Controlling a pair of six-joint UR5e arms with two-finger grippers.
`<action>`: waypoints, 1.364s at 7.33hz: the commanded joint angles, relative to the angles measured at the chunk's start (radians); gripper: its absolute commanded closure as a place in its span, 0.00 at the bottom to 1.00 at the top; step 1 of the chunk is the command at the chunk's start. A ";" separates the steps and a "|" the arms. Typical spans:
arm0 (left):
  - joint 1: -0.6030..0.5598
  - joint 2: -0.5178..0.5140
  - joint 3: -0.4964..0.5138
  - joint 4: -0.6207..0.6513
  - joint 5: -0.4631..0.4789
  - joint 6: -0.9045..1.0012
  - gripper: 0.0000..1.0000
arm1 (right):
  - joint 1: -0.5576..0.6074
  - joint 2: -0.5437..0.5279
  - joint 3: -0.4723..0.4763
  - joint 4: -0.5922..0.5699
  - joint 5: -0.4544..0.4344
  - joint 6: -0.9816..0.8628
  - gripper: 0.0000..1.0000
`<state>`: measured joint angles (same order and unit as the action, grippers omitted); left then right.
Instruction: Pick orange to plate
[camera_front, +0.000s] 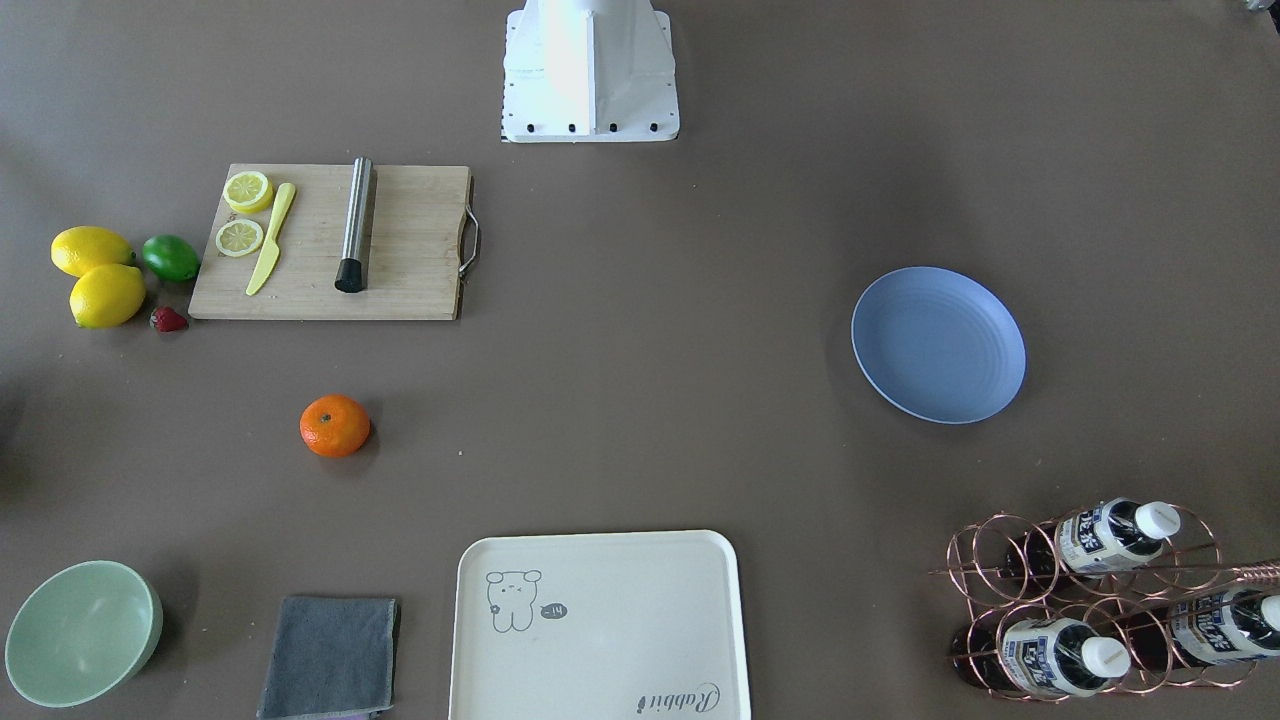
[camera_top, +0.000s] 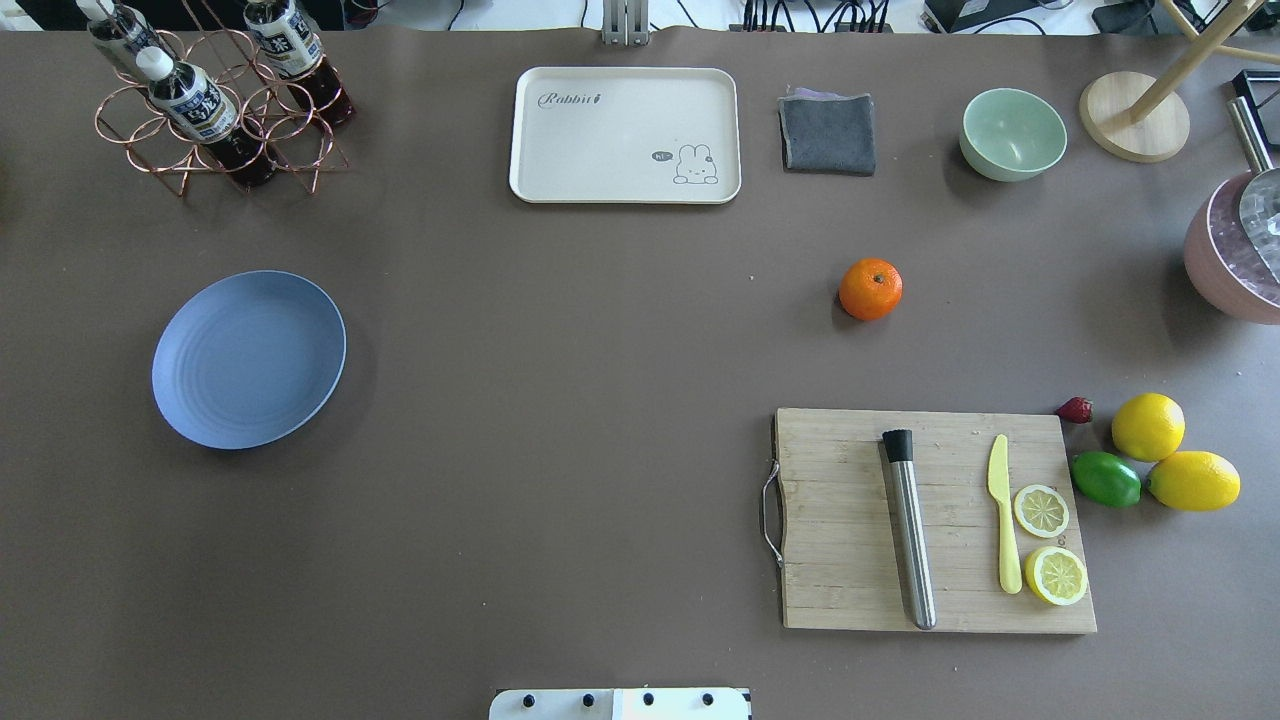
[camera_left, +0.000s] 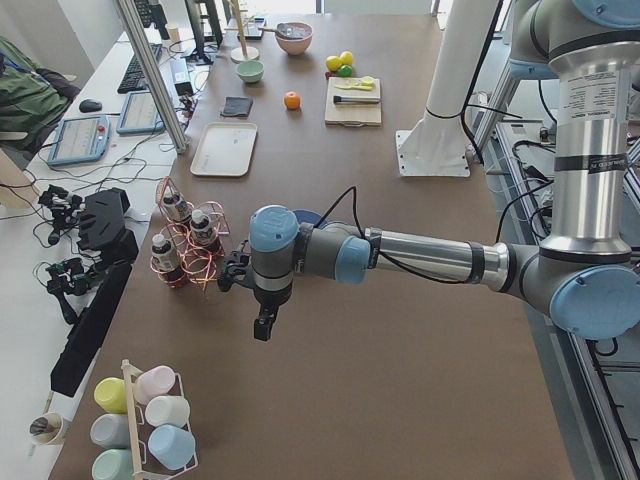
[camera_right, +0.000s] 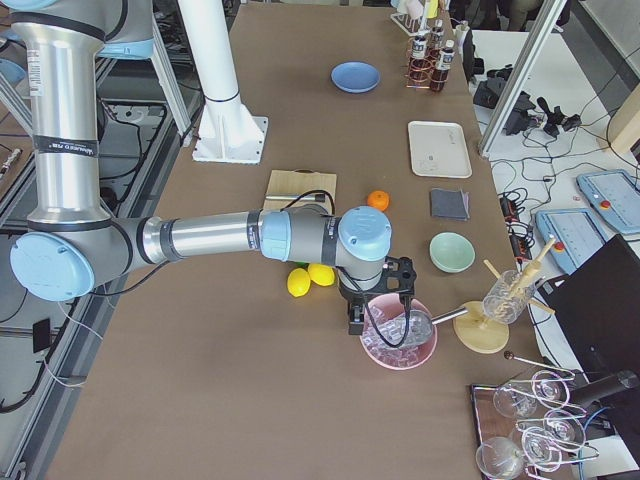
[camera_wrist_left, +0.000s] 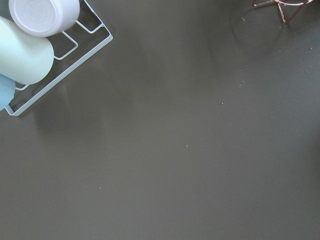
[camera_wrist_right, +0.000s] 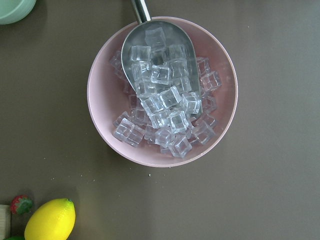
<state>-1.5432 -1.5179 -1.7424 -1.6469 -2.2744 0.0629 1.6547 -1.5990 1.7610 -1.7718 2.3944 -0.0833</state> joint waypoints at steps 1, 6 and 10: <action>0.000 -0.001 -0.003 -0.001 0.000 0.000 0.02 | -0.007 0.001 0.000 0.000 0.002 0.000 0.00; 0.038 -0.044 -0.008 -0.061 -0.037 -0.002 0.02 | -0.045 0.056 0.000 0.002 0.005 0.060 0.00; 0.143 -0.056 0.023 -0.337 -0.039 -0.003 0.02 | -0.131 0.066 0.002 0.144 0.006 0.237 0.00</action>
<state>-1.4143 -1.5714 -1.7280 -1.9103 -2.3096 0.0571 1.5524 -1.5343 1.7615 -1.6582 2.4001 0.1164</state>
